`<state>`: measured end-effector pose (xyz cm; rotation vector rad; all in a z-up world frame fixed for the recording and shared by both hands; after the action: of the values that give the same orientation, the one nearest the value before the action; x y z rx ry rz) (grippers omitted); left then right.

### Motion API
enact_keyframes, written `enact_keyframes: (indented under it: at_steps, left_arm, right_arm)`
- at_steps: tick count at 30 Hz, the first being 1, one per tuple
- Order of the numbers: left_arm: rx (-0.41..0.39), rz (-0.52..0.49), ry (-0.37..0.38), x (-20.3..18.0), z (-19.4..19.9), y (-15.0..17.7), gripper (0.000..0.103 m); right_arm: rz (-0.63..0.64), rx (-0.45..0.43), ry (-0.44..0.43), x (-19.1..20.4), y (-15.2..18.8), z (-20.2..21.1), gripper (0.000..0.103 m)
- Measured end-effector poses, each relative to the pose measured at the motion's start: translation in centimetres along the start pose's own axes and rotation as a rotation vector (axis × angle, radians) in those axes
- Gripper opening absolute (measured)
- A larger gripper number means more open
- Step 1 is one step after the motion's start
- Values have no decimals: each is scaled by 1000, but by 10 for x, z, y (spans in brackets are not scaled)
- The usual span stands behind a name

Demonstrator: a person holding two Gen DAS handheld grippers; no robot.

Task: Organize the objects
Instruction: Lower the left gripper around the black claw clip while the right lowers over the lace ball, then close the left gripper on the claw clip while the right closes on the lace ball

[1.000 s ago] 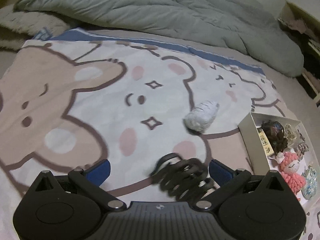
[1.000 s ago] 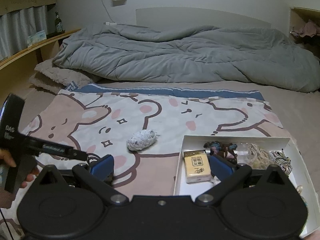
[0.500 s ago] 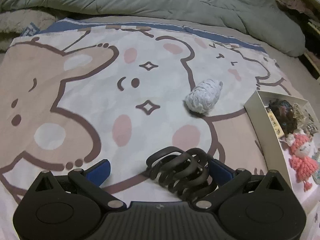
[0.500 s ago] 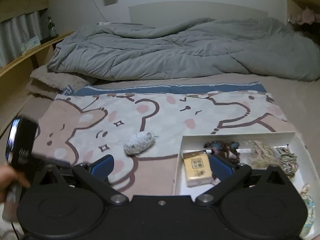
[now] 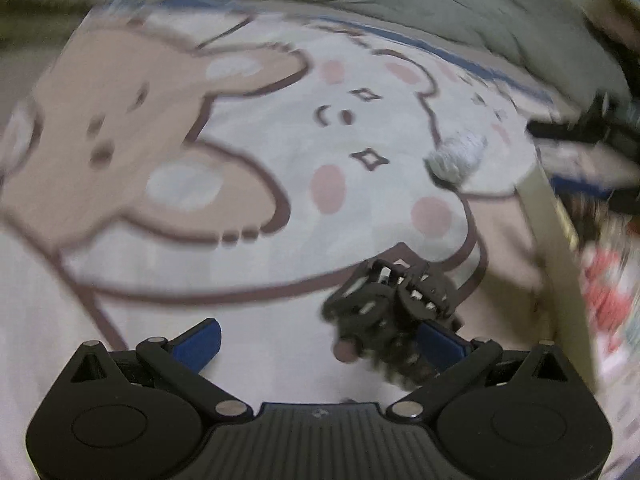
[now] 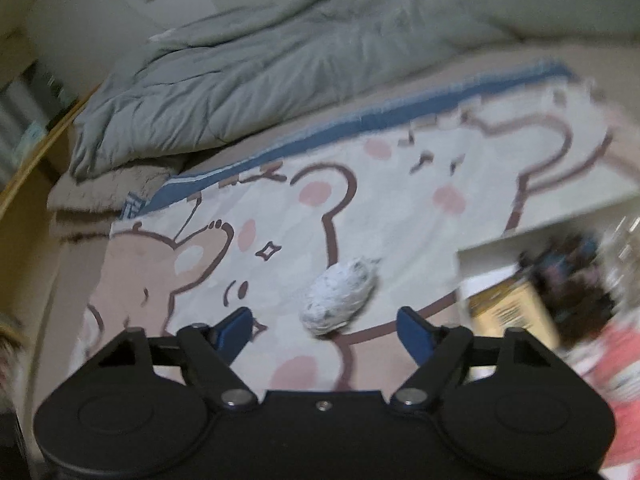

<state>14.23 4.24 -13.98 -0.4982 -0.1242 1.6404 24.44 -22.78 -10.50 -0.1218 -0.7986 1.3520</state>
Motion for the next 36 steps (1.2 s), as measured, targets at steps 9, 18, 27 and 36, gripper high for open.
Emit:
enact_keyframes:
  at_steps: [9, 18, 27, 36]
  left_arm:
    - [-7, 327, 177, -1, 6, 6, 102]
    - [2, 432, 186, -19, -14, 6, 102]
    - [11, 472, 184, -17, -18, 10, 95]
    - [-34, 511, 224, -13, -7, 10, 83]
  right_arm:
    - [-190, 30, -83, -19, 13, -68, 71]
    - [-255, -15, -140, -36, 18, -101, 67]
    - [-227, 14, -166, -44, 14, -91, 40]
    - [67, 103, -151, -19, 24, -32, 39]
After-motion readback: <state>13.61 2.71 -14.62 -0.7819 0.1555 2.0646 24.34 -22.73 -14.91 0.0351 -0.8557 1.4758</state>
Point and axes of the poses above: each gripper's, at about its wrist camera, not at the fingertips, and z roughly against the way its jaws point, x to its left, y to its underside, the point moved 2 cm from there along -z, roughly the way its jaws point, and after that the axes turned 1 degree about -z, right-handed, at the moved point
